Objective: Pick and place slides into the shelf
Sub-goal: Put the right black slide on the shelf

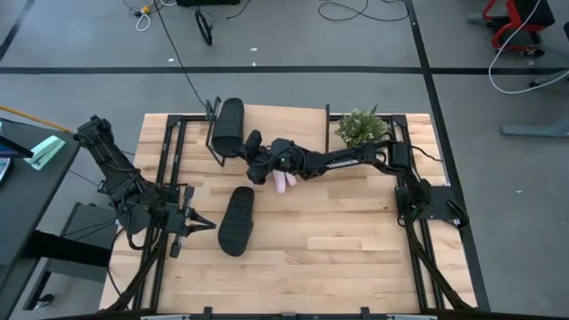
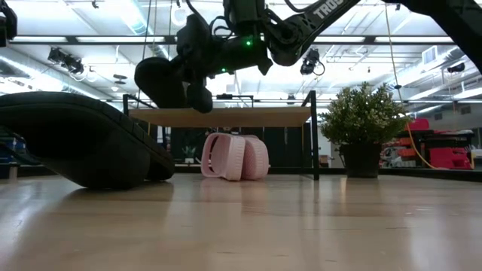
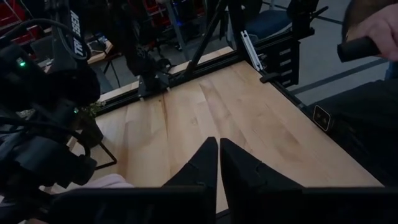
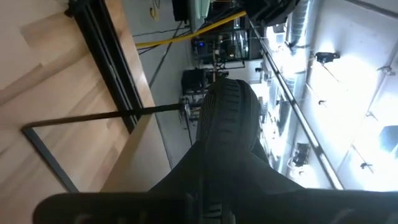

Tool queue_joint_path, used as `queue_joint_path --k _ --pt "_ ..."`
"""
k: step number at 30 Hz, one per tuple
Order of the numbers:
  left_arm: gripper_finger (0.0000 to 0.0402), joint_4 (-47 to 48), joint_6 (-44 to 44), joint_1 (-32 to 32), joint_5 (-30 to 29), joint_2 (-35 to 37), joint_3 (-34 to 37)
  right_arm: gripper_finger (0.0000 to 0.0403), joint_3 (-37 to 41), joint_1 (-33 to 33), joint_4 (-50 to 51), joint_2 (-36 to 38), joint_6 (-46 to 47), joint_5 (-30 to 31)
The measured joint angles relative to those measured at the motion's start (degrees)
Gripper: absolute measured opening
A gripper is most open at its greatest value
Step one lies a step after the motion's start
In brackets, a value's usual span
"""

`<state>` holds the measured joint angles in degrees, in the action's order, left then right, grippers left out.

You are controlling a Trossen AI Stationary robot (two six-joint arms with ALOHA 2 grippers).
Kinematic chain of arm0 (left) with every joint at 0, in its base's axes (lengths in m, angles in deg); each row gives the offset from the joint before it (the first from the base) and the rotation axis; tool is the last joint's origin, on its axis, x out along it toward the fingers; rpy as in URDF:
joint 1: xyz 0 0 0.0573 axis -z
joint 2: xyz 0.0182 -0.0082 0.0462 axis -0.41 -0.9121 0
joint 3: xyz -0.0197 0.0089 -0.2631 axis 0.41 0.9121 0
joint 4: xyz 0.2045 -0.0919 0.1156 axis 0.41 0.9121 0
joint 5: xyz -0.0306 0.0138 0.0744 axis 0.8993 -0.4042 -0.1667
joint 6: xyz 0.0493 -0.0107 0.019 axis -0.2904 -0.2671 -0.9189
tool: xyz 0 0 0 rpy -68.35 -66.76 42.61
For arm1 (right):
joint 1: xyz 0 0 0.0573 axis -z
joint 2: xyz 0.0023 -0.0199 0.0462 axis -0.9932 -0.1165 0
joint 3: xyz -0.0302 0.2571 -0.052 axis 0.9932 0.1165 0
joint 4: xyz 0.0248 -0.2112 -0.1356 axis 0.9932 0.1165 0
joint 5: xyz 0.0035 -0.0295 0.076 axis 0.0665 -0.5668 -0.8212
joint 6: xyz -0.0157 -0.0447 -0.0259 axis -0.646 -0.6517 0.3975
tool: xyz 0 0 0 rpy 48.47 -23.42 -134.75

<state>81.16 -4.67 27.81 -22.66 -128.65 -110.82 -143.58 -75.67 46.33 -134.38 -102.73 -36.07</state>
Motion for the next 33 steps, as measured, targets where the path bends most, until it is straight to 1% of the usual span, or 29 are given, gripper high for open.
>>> queue_joint_path --k 8,11,17,27,30,33 --pt "0.0006 -0.2 -0.9 0.0 0.0 0.0 0.0 0.0049 0.0 0.0 0.2 0.0 3.6 -1.4" --pt "0.0008 -0.2 -0.9 0.0 0.0 0.0 0.0 0.0049 0.0 0.0 0.4 0.0 5.8 -2.7" --pt "0.0025 -0.2 -0.9 0.0 0.0 0.0 0.0 0.0049 0.0 0.0 0.4 0.0 6.2 -2.9" --pt "0.0006 -0.2 -1.0 0.0 0.0 0.0 0.0 0.0049 0.0 0.0 0.4 0.0 8.7 -5.2" --pt "0.0006 -0.2 -1.0 0.0 0.0 0.0 0.0 0.0049 0.0 0.2 0.4 0.0 8.8 -5.4" --pt "0.0015 -0.2 -1.0 0.0 0.0 0.0 0.0 0.0049 0.0 0.7 0.4 0.0 9.9 -6.4"
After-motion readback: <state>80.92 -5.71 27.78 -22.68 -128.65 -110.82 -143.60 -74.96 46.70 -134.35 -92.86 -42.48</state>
